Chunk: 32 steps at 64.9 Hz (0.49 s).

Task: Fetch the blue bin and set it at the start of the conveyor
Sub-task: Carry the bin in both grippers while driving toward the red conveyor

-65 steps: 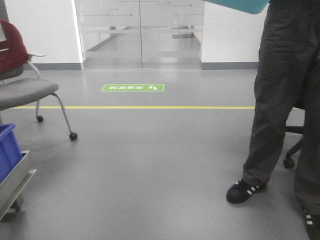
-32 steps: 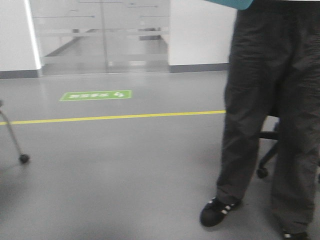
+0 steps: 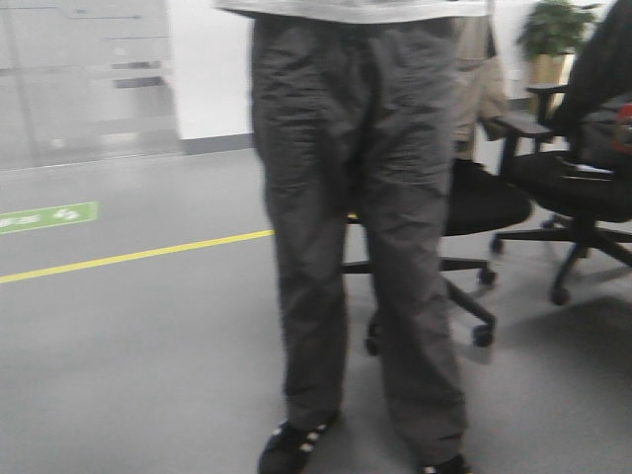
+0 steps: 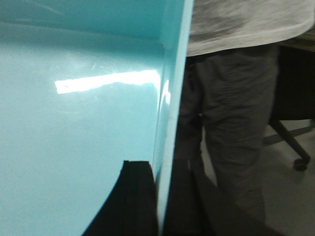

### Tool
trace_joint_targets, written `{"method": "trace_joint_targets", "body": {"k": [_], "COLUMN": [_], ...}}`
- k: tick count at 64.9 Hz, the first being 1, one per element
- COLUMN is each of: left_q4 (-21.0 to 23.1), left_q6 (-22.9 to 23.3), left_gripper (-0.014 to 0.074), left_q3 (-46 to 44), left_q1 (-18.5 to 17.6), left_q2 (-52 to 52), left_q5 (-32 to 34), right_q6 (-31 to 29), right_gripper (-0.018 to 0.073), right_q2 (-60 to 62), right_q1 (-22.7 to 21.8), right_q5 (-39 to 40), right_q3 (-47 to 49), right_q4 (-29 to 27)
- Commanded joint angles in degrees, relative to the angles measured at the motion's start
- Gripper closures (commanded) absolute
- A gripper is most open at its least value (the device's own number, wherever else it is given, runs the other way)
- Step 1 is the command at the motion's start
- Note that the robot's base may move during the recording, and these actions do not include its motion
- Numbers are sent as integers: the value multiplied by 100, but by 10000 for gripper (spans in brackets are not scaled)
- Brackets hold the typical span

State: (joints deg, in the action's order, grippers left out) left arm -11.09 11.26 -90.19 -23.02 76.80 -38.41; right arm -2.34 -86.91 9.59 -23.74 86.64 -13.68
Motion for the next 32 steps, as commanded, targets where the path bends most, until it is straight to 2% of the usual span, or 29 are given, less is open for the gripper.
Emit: {"method": "trace_joint_targets", "body": {"k": [1,32], "left_q4": [426,426], "left_q6": [-14,-14], "left_gripper": [708,708], "left_q3": [-58,-58], "left_q1": [-80,-80], "left_q2": [-86,-86], "left_q5": [398,398], "right_q6": [-114,-114], "right_gripper": [711,711], "right_q2": [-116,-321], "right_q1": [21,21], "right_q5": [562,633], "right_q3": [20,20], "right_q4": [-61,-61]}}
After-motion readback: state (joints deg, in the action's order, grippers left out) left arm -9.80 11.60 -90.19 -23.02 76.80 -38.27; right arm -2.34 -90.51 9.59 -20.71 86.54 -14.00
